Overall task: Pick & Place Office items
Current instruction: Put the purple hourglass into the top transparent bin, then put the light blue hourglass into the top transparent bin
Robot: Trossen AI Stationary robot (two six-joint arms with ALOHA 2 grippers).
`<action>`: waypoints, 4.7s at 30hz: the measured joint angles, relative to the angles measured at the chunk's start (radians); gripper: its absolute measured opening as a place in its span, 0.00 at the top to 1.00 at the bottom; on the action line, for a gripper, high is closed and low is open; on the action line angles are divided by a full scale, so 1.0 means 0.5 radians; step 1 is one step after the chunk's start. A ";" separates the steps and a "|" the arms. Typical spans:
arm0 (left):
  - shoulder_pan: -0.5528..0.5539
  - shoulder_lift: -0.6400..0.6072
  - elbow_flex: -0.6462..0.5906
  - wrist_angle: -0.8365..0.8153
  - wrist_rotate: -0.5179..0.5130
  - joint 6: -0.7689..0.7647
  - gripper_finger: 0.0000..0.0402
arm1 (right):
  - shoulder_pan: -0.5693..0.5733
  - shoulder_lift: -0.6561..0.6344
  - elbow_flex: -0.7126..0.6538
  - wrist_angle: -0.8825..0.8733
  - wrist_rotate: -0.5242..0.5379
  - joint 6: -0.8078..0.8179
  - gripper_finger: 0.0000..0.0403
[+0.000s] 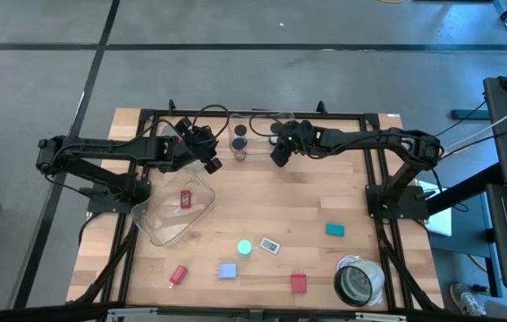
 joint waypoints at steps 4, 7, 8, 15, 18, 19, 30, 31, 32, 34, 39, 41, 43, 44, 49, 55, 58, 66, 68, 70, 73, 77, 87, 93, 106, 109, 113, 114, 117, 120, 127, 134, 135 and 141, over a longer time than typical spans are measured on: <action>0.000 0.000 0.000 0.000 0.000 0.000 0.57 | 0.000 0.000 0.000 0.013 0.000 -0.001 0.47; -0.001 0.000 0.000 0.000 0.000 0.000 0.57 | 0.000 0.000 0.000 0.013 -0.001 -0.002 0.45; 0.000 0.000 0.000 0.000 0.001 0.000 0.57 | 0.000 0.000 0.000 0.014 -0.001 -0.002 0.44; 0.000 0.000 0.000 0.000 0.000 0.000 0.57 | 0.000 0.000 0.000 0.014 -0.001 -0.002 0.40; 0.000 0.000 0.000 0.000 0.000 0.000 0.57 | 0.000 -0.001 0.000 0.015 0.001 -0.002 0.40; 0.000 0.000 0.000 0.000 0.000 0.000 0.57 | 0.000 -0.001 0.000 0.015 0.004 -0.002 0.40; 0.000 0.000 -0.001 0.001 0.000 0.032 0.57 | 0.000 -0.144 0.099 -0.082 -0.001 -0.175 0.39; 0.000 0.000 -0.001 0.001 0.001 0.046 0.57 | 0.000 -0.171 0.119 -0.122 0.000 -0.175 0.39; -0.001 0.000 -0.001 0.002 0.001 0.057 0.57 | 0.000 -0.197 0.143 -0.167 0.000 -0.176 0.39; -0.001 0.000 -0.001 0.002 0.001 0.083 0.57 | 0.000 -0.246 0.192 -0.282 0.000 -0.176 0.39; 0.000 0.000 -0.001 0.018 0.072 0.223 0.56 | 0.014 -0.364 0.306 -0.600 0.006 -0.160 0.39; 0.001 0.000 -0.001 0.018 0.275 0.327 0.54 | 0.032 -0.409 0.318 -0.672 0.006 -0.157 0.39; 0.000 0.000 -0.001 0.020 0.562 0.381 0.52 | 0.059 -0.453 0.318 -0.685 0.005 -0.153 0.39; 0.000 0.000 -0.001 0.027 0.717 0.385 0.50 | 0.074 -0.471 0.319 -0.699 0.005 -0.153 0.39; -0.036 0.000 -0.002 0.096 1.332 0.305 0.41 | 0.159 -0.508 0.320 -0.714 0.005 -0.153 0.39; -0.169 0.015 -0.002 0.342 1.735 0.252 0.33 | 0.248 -0.507 0.320 -0.806 0.005 -0.147 0.39; -0.272 0.078 -0.002 0.483 1.772 0.184 0.31 | 0.290 -0.507 0.320 -0.835 0.005 -0.135 0.39; -0.525 0.421 0.000 0.733 1.776 0.032 0.29 | 0.368 -0.507 0.320 -0.885 0.015 -0.114 0.39; -0.573 0.492 0.000 0.731 1.777 0.022 0.29 | 0.376 -0.506 0.320 -0.902 0.015 -0.114 0.39; -0.624 0.551 0.000 0.730 1.784 0.023 0.29 | 0.385 -0.506 0.320 -0.903 0.019 -0.107 0.39; -0.697 0.622 -0.001 0.736 1.786 0.111 0.29 | 0.385 -0.506 0.320 -0.904 0.021 -0.087 0.39; -0.772 0.710 -0.001 0.858 1.789 0.225 0.29 | 0.385 -0.506 0.320 -0.903 0.021 -0.056 0.39; -0.771 0.892 -0.002 1.106 1.903 0.245 0.29 | 0.389 -0.506 0.320 -0.916 0.021 -0.054 0.39; -0.737 1.021 -0.002 1.188 2.127 0.156 0.29 | 0.389 -0.505 0.320 -0.915 0.021 -0.055 0.39; -0.684 1.038 -0.002 1.110 2.220 0.475 0.30 | 0.389 -0.505 0.320 -0.915 0.021 -0.063 0.39; -0.680 1.038 -0.002 1.122 2.235 0.502 0.30 | 0.389 -0.505 0.320 -0.915 0.021 -0.063 0.39; -0.681 1.038 -0.002 1.140 2.231 0.545 0.30 | 0.389 -0.505 0.319 -0.915 0.021 -0.062 0.39; -0.681 1.038 -0.002 1.139 2.224 0.564 0.30 | 0.389 -0.505 0.319 -0.915 0.021 -0.061 0.39; -0.681 1.038 -0.002 1.139 2.220 0.614 0.30 | 0.389 -0.504 0.319 -0.915 0.021 -0.060 0.39; -0.681 1.044 -0.002 1.139 2.216 0.653 0.30 | 0.393 -0.504 0.319 -0.915 0.020 -0.044 0.39; -0.696 1.088 0.001 1.100 2.088 0.689 0.31 | 0.397 -0.504 0.318 -0.915 0.020 0.039 0.39; -0.725 1.190 0.001 1.076 1.932 0.855 0.41 | 0.397 -0.504 0.318 -0.915 0.020 0.090 0.39; -0.730 1.190 0.001 1.088 1.931 0.857 0.42 | 0.397 -0.504 0.318 -0.916 0.020 0.102 0.39; -0.764 1.185 0.001 1.199 1.881 0.824 0.49 | 0.397 -0.504 0.318 -0.915 0.020 0.111 0.39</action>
